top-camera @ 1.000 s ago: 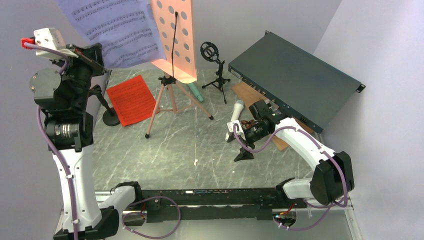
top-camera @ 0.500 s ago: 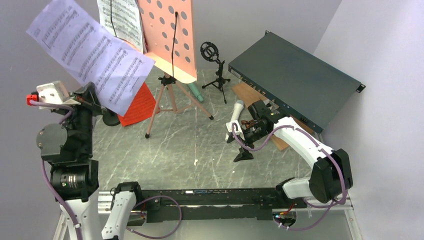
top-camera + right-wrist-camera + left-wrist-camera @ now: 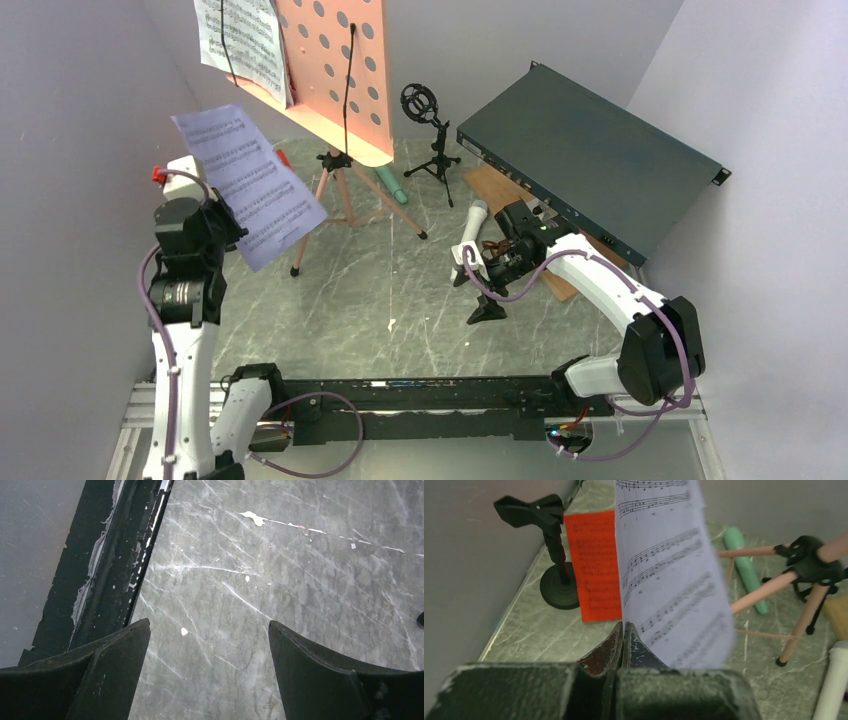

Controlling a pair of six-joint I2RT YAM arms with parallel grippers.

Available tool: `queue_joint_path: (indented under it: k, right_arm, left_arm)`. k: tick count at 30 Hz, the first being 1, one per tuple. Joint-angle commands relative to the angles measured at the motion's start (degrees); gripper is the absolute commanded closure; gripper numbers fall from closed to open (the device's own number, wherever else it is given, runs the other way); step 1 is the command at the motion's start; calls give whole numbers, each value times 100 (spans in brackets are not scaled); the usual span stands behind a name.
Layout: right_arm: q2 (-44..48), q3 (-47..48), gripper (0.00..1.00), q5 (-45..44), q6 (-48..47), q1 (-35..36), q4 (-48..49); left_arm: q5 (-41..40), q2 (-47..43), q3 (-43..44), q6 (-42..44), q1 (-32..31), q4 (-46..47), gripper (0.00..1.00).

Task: Pack up the instrument practice props
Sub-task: Pick up the sheet music from the music stand, then place the sheet music at the center of the board.

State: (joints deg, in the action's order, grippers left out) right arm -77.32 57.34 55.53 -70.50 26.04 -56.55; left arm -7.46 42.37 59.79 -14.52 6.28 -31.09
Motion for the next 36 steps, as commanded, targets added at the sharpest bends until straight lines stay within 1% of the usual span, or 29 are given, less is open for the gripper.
queue_joint_path:
  k: [1, 7, 11, 14, 18, 23, 29, 32, 36]
  right_arm:
    - [-37, 58, 9, 134, -167, 30, -32]
    - [-35, 66, 9, 126, -193, 32, -64]
    - [1, 58, 9, 116, -208, 32, -58]
    - [8, 58, 9, 114, -220, 28, -81]
    - [25, 58, 9, 116, -245, 28, -91]
    - [41, 58, 9, 121, -274, 29, -119]
    - [24, 57, 9, 116, -306, 45, -137]
    - [24, 58, 9, 110, -291, 44, -137]
    - [16, 58, 9, 107, -292, 43, -133]
  left_arm:
    - [-85, 360, -72, 411, 31, 466, 100]
    - [735, 1297, 94, 609, 501, 1019, 100]
    - [1379, 2028, 290, 758, 649, 1357, 100]
    - [1820, 2581, 597, 763, 780, 1421, 100]
    - [2375, 3102, 837, 543, 995, 1568, 100]
    - [3059, 3399, 977, 141, 1264, 1862, 100]
    - [3296, 3985, 1145, -35, 1507, 1957, 100]
    - [3112, 4376, 1278, 2, 1528, 1861, 100]
    - [2597, 4958, 1624, 101, 1531, 1338, 100]
